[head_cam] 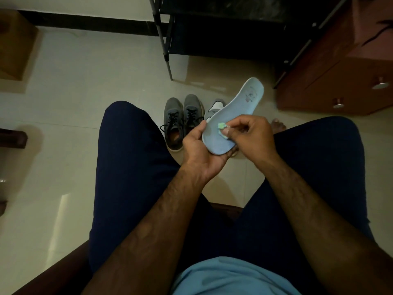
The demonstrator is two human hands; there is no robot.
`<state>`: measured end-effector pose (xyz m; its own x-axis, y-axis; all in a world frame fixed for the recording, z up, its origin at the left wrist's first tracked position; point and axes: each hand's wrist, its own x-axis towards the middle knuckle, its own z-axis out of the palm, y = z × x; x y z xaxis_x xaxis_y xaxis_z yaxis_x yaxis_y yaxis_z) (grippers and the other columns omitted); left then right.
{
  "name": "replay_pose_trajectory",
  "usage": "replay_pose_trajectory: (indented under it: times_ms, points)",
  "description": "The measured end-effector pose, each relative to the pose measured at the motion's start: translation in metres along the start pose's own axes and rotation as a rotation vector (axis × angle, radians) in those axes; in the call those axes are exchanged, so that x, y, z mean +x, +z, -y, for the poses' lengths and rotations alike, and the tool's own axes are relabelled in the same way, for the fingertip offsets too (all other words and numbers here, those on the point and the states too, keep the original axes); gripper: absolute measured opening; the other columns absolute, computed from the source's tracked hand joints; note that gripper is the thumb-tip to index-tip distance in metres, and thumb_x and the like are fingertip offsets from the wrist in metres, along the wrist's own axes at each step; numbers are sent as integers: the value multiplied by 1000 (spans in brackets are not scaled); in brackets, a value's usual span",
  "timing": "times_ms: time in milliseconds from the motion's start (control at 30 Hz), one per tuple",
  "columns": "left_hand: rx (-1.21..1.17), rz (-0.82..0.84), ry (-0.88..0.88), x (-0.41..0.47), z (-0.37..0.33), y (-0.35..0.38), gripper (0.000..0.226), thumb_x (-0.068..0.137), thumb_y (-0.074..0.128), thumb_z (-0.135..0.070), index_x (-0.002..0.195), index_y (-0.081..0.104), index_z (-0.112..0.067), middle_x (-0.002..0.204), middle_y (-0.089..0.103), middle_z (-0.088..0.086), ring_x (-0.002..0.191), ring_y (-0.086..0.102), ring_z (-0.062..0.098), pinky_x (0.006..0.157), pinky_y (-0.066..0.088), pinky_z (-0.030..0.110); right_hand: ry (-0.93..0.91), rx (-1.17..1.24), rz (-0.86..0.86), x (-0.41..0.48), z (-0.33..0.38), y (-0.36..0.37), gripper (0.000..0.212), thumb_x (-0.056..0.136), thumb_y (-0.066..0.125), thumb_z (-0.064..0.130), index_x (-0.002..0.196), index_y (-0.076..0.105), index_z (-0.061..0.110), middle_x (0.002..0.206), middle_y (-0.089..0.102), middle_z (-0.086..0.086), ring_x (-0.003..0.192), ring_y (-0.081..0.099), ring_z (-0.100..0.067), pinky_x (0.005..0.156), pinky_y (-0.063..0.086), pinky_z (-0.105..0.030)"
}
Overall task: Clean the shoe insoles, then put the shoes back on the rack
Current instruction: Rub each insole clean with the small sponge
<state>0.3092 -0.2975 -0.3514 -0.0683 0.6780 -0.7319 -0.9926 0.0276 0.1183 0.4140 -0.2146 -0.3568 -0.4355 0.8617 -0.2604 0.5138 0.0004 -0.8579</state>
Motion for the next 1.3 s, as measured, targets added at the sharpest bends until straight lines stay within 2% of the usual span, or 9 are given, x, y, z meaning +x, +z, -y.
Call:
replay_pose_trajectory:
  times_ms: [167,300,467,600,767,900,1067,1200,1300]
  points:
    - [-17,9,14,-2,-6,1,56,102,43,-38,138,58,3,126,66,25,117,66,38,100,55,44,-71,43,254,-20,11,4,11,82,85,11,90,81,17,85,78,2,84,73,-16,81,63,-37]
    - [-6,7,2,0,-1,0,58,100,44,-37,144,54,-1,141,58,27,134,55,41,116,40,52,23,75,20,-4,2,0,10,81,88,17,85,79,20,83,77,3,81,74,-11,78,63,-36]
    - [-28,13,11,-2,-5,0,55,102,42,-38,132,60,5,125,67,26,116,66,39,103,53,46,-49,57,245,-16,7,5,10,82,86,14,90,81,16,85,78,1,84,74,-20,83,62,-46]
    - [-18,-9,12,2,-1,-1,57,101,42,-39,139,56,2,138,59,29,132,56,42,117,39,53,18,-52,46,-3,1,1,11,81,87,25,86,79,23,80,75,5,76,73,-11,77,64,-44]
    - [-56,13,16,-3,-6,1,54,102,42,-37,129,61,6,125,66,27,118,64,41,110,47,47,-74,23,253,-19,8,4,10,82,87,18,89,81,17,80,76,-1,72,69,-13,73,60,-36]
    - [-59,21,5,0,-2,0,58,102,42,-39,137,56,5,138,59,31,132,56,44,118,38,52,7,19,38,-9,4,6,11,81,88,22,86,79,18,74,74,4,68,69,-8,69,60,-31]
    - [-103,31,21,-3,-6,1,55,102,43,-37,133,59,6,136,61,28,131,57,41,117,40,49,-61,47,265,-20,10,6,11,82,87,18,91,81,15,82,76,-5,77,72,-19,74,60,-35]
    - [-86,9,78,-2,-3,0,48,102,43,-36,120,65,2,121,69,28,117,62,45,115,41,55,2,-103,3,-3,-3,-3,12,81,87,32,84,78,25,71,72,7,65,69,-6,64,59,-33]
    - [-115,20,105,-3,-6,1,49,102,44,-36,121,64,4,117,69,28,111,65,43,108,47,53,-69,-73,109,-10,1,2,10,82,87,31,83,78,26,71,72,5,63,66,-6,64,58,-32]
